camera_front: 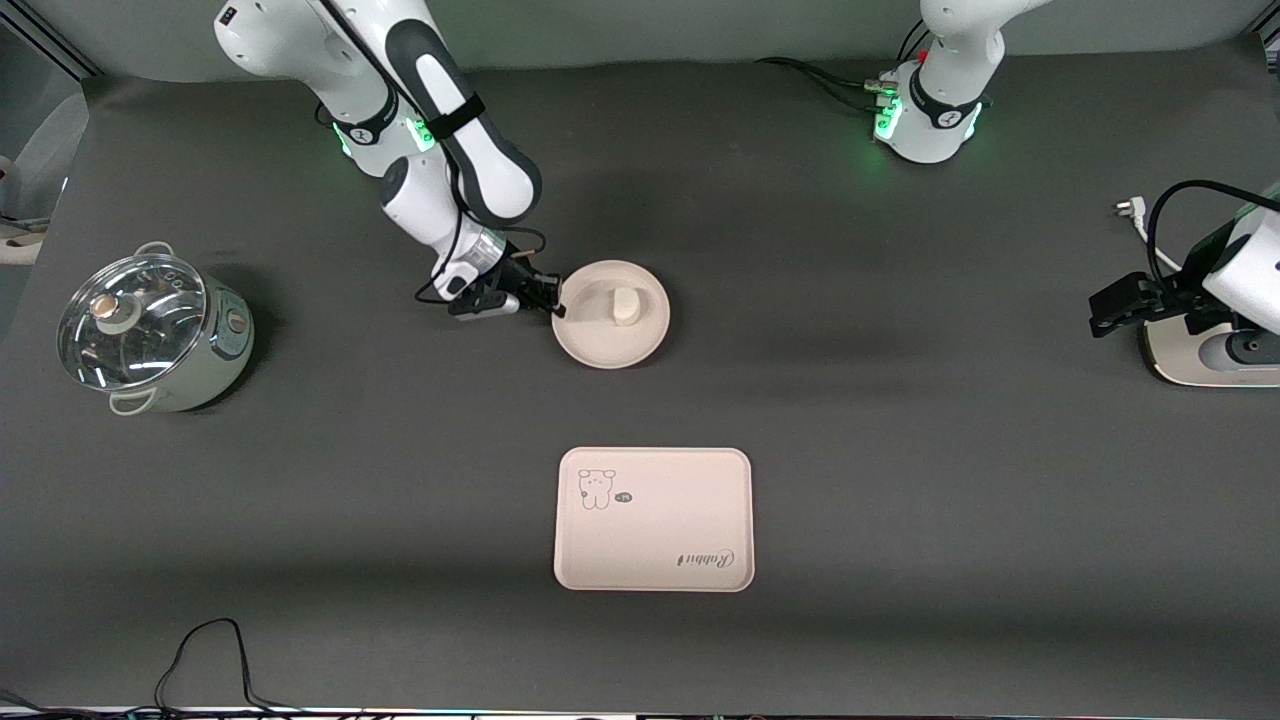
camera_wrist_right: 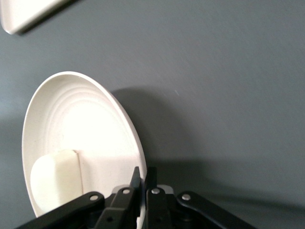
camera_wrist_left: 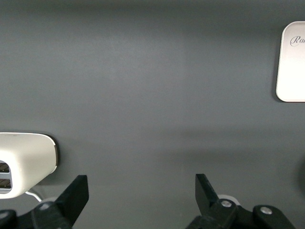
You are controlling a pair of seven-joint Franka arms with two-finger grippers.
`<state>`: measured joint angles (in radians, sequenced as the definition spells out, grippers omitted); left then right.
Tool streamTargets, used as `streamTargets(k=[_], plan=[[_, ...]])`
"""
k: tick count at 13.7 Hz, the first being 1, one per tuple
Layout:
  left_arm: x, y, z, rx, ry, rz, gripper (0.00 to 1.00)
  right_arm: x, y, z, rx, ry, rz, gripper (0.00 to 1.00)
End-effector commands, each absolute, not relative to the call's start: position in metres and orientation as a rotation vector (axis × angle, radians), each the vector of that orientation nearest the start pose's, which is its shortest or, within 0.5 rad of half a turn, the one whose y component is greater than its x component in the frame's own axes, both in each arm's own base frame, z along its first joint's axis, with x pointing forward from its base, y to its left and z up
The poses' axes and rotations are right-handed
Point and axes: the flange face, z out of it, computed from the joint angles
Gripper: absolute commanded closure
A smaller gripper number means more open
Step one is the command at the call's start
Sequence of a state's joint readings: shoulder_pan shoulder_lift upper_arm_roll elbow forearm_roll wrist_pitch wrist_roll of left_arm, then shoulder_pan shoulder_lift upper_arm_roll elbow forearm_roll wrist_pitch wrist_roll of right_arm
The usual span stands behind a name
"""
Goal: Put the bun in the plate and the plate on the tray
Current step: 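Carry the plate with the right gripper over the white tray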
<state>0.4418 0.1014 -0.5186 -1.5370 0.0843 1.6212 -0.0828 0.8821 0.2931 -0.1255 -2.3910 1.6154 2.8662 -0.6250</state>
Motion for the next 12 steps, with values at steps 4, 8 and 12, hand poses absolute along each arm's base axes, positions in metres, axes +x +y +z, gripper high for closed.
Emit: streamTargets(k=[4, 8, 12], plan=[[0.575, -0.023, 0.597, -3.098, 0.012, 0.009, 0.0, 0.467, 0.308, 0.255, -2.657, 0.205, -0.003, 1.0], [0.574, -0.023, 0.598, -3.101, 0.009, 0.01, 0.0, 0.545, 0.312, 0.324, -2.682, 0.185, 0.079, 1.0], [0.573, -0.023, 0.599, -3.102, 0.008, 0.02, 0.0, 0.613, 0.312, 0.375, -2.712, 0.146, 0.07, 1.0]])
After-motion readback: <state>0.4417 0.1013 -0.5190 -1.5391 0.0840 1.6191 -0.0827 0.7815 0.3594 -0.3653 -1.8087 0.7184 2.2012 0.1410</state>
